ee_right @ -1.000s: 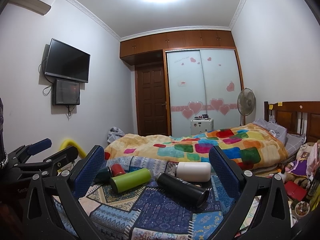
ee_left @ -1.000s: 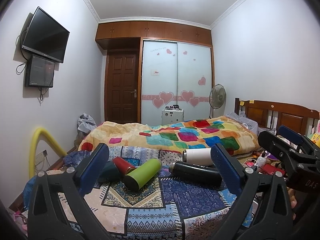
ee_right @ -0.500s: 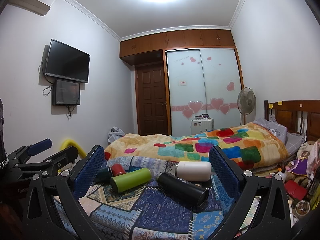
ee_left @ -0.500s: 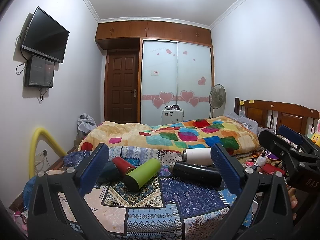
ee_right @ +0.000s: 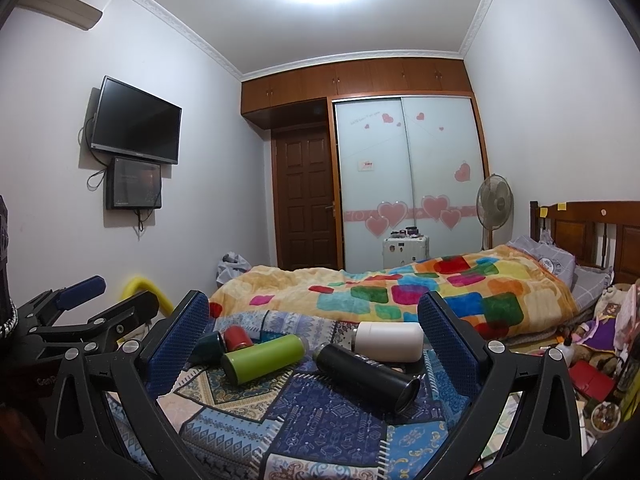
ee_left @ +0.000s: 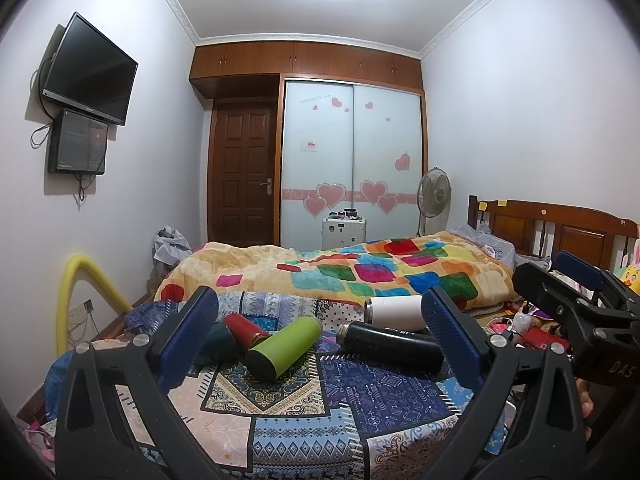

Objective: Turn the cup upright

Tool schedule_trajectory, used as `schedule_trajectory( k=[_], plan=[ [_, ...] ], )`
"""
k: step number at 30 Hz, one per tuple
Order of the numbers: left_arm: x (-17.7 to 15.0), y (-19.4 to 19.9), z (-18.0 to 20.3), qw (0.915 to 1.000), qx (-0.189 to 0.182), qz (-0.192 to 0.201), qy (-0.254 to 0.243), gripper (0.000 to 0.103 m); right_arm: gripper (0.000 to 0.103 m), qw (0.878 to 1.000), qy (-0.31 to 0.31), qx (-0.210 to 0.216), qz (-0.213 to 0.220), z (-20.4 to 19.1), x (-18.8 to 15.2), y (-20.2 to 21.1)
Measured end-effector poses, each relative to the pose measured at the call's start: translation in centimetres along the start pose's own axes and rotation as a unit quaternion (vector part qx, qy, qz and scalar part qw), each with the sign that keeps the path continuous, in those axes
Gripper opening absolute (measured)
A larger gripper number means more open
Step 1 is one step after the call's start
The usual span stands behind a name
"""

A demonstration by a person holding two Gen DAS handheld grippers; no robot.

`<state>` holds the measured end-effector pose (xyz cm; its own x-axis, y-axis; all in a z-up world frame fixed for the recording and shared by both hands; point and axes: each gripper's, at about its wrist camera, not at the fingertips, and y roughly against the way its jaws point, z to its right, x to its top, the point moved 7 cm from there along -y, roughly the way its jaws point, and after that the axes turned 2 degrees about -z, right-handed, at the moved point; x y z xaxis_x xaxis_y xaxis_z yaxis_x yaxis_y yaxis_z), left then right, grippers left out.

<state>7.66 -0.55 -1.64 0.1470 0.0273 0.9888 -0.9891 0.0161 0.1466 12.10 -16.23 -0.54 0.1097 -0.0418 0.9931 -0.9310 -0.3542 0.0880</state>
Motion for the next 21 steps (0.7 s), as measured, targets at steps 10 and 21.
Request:
schedule_trajectory(
  k=[10, 21],
  plan=[
    [-0.7, -1.7, -0.4, 0.9999, -0.001, -0.011, 0.008, 0.103, 0.103, 0.999, 0.006, 0.005, -0.034, 0.4, -0.7, -2.1],
    [-3.8, -8.7, -1.1, 0.9967, -0.014, -0.079, 0.014, 0.103, 0.103, 0.99, 0.066, 0.008, -0.122, 3.7, -4.0, -8.7]
  ],
)
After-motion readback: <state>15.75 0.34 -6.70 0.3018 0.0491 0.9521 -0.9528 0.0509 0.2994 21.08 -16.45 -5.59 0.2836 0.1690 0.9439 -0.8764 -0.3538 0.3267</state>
